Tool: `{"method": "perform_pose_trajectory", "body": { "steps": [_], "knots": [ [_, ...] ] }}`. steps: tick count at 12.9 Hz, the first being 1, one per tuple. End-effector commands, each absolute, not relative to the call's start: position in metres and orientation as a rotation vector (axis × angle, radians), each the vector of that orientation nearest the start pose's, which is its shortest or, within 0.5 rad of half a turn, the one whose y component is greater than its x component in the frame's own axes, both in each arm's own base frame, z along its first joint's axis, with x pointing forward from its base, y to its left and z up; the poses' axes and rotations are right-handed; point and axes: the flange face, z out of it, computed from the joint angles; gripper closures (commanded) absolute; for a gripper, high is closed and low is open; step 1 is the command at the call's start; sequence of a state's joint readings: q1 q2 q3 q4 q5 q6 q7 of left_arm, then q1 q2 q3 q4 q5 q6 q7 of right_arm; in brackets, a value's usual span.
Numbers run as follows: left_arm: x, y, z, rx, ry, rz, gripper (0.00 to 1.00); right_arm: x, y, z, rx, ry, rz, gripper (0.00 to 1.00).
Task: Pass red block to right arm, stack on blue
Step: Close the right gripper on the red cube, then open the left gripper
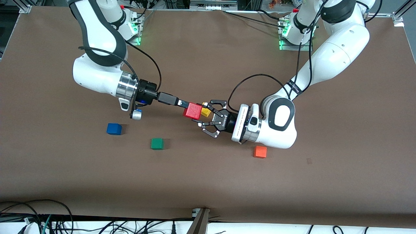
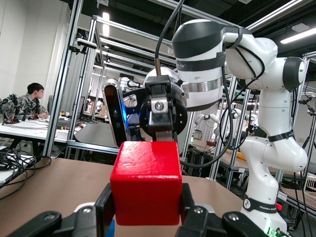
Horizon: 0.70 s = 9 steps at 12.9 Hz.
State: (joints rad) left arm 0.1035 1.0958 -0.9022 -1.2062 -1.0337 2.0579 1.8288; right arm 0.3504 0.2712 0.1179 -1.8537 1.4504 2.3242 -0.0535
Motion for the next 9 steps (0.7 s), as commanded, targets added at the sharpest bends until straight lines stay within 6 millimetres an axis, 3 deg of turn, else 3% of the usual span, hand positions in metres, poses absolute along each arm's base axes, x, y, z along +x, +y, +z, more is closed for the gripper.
{"method": "perform_pose_trajectory", "body": {
  "steps": [1, 5, 7, 9],
  "knots": [
    [0.669, -0.387, 0.326, 1.085, -1.094, 0.920, 1.00, 0.574, 0.310, 0.412, -1.913, 0.470, 0.085, 0.00],
    [0.669, -0.387, 0.326, 1.085, -1.094, 0.920, 1.00, 0.579, 0.310, 0.413, -1.911, 0.482, 0.065, 0.02],
    [0.669, -0.387, 0.326, 1.085, -1.094, 0.920, 1.00, 0.577, 0.320, 0.411, -1.925, 0.487, 0.041, 0.03],
    [0.669, -0.387, 0.326, 1.085, -1.094, 0.920, 1.00, 0.575, 0.334, 0.411, -1.948, 0.506, -0.019, 0.10]
  ]
}}
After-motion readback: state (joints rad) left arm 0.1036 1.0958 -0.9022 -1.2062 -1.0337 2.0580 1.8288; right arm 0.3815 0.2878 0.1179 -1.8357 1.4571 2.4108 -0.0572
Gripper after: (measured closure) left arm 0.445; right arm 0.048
